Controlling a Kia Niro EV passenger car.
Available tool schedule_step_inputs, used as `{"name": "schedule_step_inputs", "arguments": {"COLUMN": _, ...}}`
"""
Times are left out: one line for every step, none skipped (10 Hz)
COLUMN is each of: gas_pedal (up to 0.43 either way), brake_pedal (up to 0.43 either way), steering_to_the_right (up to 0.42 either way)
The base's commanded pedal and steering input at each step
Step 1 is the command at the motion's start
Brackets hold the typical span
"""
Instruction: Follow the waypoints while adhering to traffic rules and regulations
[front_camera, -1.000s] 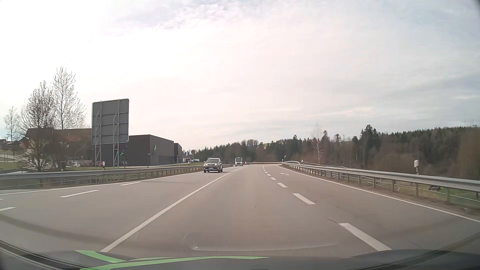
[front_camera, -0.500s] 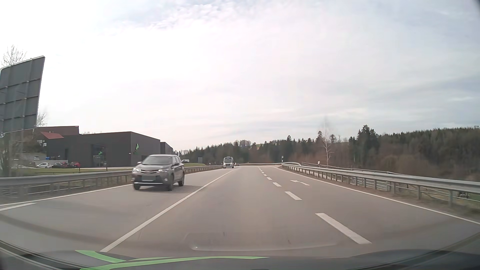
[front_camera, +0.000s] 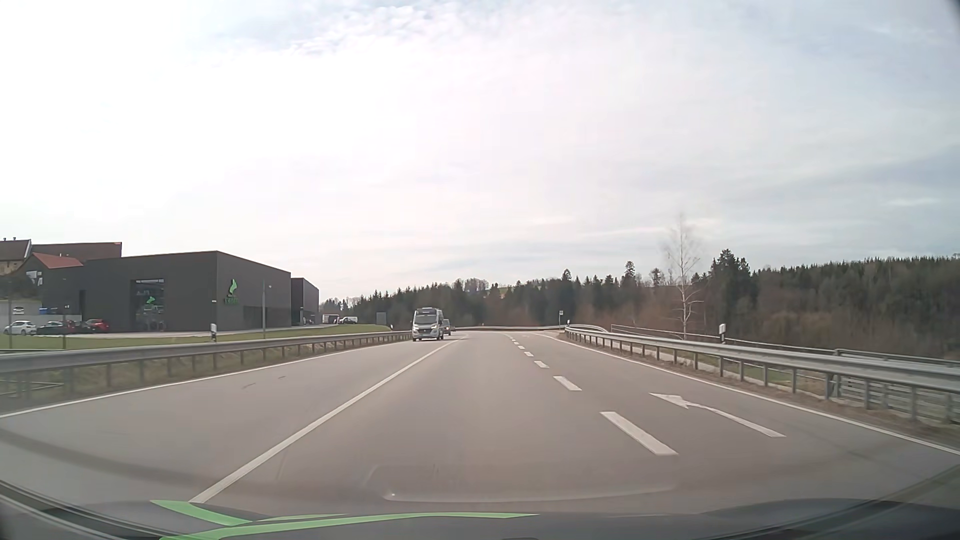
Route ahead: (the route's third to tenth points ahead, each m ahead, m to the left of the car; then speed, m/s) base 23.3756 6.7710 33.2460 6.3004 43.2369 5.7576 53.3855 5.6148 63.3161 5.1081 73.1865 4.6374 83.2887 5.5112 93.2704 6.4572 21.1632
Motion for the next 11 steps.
{"name": "schedule_step_inputs", "arguments": {"gas_pedal": 0.157, "brake_pedal": 0.000, "steering_to_the_right": 0.009}}
{"name": "schedule_step_inputs", "arguments": {"gas_pedal": 0.157, "brake_pedal": 0.000, "steering_to_the_right": 0.008}}
{"name": "schedule_step_inputs", "arguments": {"gas_pedal": 0.157, "brake_pedal": 0.000, "steering_to_the_right": 0.007}}
{"name": "schedule_step_inputs", "arguments": {"gas_pedal": 0.157, "brake_pedal": 0.000, "steering_to_the_right": 0.006}}
{"name": "schedule_step_inputs", "arguments": {"gas_pedal": 0.169, "brake_pedal": 0.000, "steering_to_the_right": 0.006}}
{"name": "schedule_step_inputs", "arguments": {"gas_pedal": 0.169, "brake_pedal": 0.000, "steering_to_the_right": 0.005}}
{"name": "schedule_step_inputs", "arguments": {"gas_pedal": 0.177, "brake_pedal": 0.000, "steering_to_the_right": 0.005}}
{"name": "schedule_step_inputs", "arguments": {"gas_pedal": 0.177, "brake_pedal": 0.000, "steering_to_the_right": 0.005}}
{"name": "schedule_step_inputs", "arguments": {"gas_pedal": 0.177, "brake_pedal": 0.000, "steering_to_the_right": 0.005}}
{"name": "schedule_step_inputs", "arguments": {"gas_pedal": 0.177, "brake_pedal": 0.000, "steering_to_the_right": 0.002}}
{"name": "schedule_step_inputs", "arguments": {"gas_pedal": 0.189, "brake_pedal": 0.000, "steering_to_the_right": -0.002}}
